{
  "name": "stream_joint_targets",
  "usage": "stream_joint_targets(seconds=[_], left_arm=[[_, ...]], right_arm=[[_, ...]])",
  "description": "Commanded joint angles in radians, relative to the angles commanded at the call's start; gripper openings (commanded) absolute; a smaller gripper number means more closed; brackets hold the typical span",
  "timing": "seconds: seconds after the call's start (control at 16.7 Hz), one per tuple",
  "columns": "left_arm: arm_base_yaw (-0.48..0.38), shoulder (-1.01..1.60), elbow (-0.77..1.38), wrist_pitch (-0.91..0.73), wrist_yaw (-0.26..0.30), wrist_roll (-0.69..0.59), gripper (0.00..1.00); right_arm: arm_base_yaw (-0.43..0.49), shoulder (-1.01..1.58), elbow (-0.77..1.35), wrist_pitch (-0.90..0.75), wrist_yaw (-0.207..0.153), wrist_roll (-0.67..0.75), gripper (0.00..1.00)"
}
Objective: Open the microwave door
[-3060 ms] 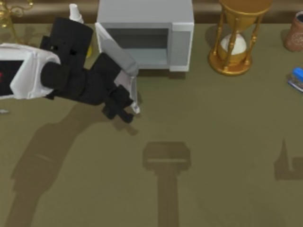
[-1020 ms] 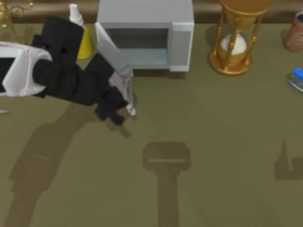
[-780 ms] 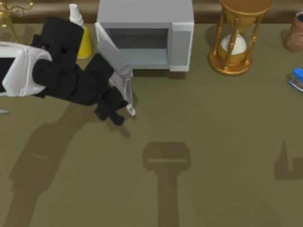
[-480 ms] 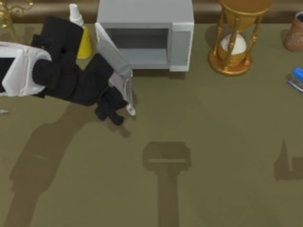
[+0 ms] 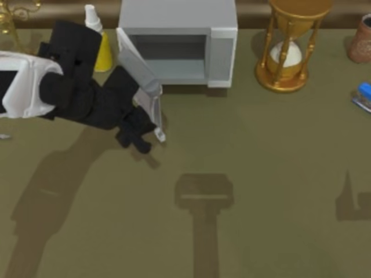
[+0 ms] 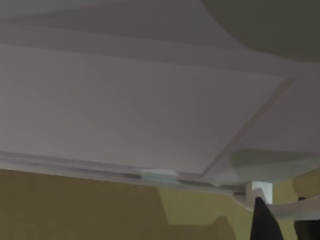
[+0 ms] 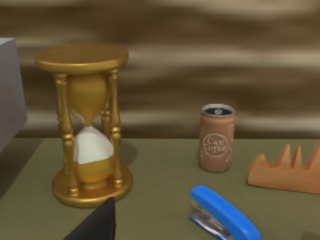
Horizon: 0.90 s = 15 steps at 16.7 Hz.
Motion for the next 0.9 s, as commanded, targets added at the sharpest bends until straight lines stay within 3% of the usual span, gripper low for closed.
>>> stream_joint_targets(seconds=[0.42,0.9], left_arm=[[0.0,0.0,0.0,0.0,0.0,0.0,0.0],[0.03,0.001,0.011,-0.04,0.048,0.082,0.0]], right_arm=[[0.0,0.0,0.0,0.0,0.0,0.0,1.0],[0.0,0.0,0.0,0.0,0.0,0.0,1.0]])
